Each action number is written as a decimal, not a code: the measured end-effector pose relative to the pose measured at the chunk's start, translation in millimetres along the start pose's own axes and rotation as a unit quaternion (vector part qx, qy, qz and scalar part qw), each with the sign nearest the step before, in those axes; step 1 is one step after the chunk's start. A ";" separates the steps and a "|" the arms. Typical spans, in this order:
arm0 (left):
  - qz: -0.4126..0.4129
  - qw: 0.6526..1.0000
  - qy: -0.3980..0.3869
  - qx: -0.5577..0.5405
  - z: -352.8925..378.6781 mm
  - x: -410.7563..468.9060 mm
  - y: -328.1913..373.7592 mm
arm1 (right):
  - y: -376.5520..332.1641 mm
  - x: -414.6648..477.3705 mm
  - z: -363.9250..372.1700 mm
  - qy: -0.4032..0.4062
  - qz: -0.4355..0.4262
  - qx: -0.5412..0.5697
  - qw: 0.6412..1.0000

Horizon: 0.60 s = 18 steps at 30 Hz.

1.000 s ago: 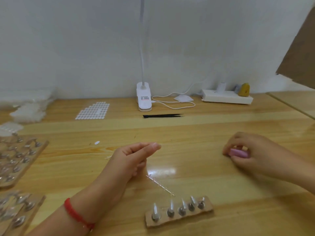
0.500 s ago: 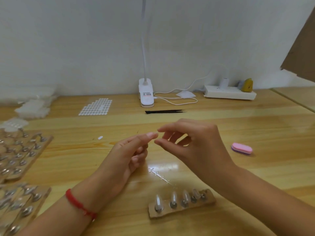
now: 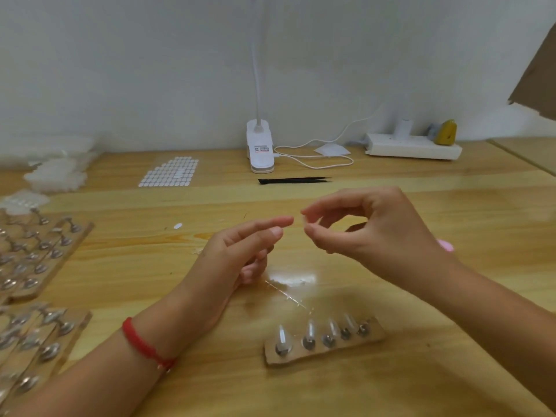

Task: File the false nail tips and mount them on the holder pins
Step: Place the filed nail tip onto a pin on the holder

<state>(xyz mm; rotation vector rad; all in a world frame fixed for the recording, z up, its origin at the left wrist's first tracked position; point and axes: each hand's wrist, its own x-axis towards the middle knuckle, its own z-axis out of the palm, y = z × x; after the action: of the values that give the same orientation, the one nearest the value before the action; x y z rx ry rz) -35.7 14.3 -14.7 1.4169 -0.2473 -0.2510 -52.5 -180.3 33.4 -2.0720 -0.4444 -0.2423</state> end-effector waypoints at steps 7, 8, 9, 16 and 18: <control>0.002 0.999 0.005 0.039 4.3 0.6 -0.3 | 6.1 -46.9 -52.8 -0.153 0.036 -0.096 0.983; 0.005 0.999 0.005 0.047 5.5 0.1 -0.2 | 8.9 -52.8 -51.0 -0.144 0.047 -0.107 0.983; 0.006 0.999 0.008 0.050 6.2 -0.7 0.1 | 11.1 -58.1 -47.7 -0.131 0.057 -0.112 0.983; 0.009 0.998 0.018 0.063 6.8 -2.6 0.6 | 11.7 -70.6 -31.0 -0.085 0.084 -0.092 0.989; 0.009 0.998 0.018 0.062 6.7 -2.4 0.4 | 9.3 -71.2 -30.0 -0.092 0.086 -0.095 0.987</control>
<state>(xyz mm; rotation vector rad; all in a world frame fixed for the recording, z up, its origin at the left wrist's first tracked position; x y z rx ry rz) -40.1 8.8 -13.4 1.5398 -0.2503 -0.1979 -113.6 -225.6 16.9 -2.3171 -0.3617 0.0109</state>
